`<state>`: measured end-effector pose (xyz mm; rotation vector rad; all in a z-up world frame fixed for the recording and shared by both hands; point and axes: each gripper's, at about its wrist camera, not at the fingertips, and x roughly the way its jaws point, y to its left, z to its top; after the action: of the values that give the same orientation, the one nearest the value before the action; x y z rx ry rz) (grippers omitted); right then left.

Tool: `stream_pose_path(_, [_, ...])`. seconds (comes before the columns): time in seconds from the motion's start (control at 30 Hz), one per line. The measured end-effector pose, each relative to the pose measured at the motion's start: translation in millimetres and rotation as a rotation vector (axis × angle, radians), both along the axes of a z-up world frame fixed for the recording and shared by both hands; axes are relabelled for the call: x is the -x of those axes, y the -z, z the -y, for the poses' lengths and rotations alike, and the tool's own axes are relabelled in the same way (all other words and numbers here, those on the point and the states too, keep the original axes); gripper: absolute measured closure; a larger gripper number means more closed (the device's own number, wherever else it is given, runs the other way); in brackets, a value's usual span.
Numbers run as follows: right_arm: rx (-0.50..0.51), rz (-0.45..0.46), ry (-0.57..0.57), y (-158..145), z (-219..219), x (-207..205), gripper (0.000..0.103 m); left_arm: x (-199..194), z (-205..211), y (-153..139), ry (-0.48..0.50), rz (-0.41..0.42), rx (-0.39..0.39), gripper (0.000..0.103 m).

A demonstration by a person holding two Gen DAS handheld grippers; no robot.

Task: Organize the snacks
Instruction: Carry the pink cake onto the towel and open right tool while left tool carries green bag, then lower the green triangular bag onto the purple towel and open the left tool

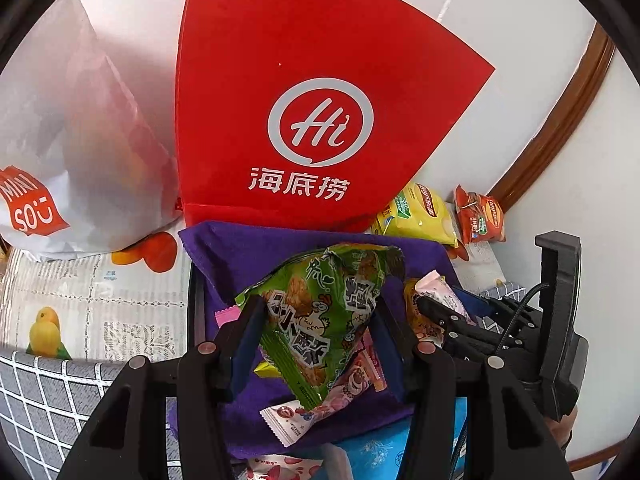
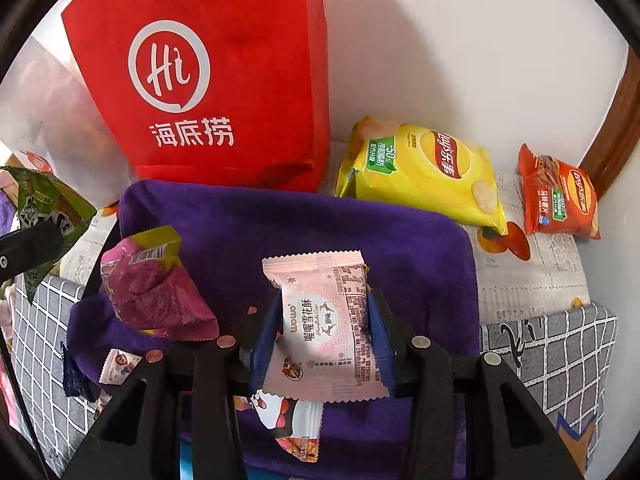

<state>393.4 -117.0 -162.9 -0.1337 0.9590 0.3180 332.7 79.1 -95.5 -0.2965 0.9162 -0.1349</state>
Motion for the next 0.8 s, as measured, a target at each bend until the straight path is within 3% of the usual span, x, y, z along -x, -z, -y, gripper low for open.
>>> stream_pose_path(0.27, [-0.001,0.025,-0.005,-7.9,1.3,4.8,0.050,1.1,1.3,0.9,0.006,-0.001,0.004,0.052])
stream_pose_path(0.8, [-0.087,0.154,0.087,-60.0,40.3,22.2,0.045,-9.4,19.7,22.7,0.053,-0.072,-0.004,0.052])
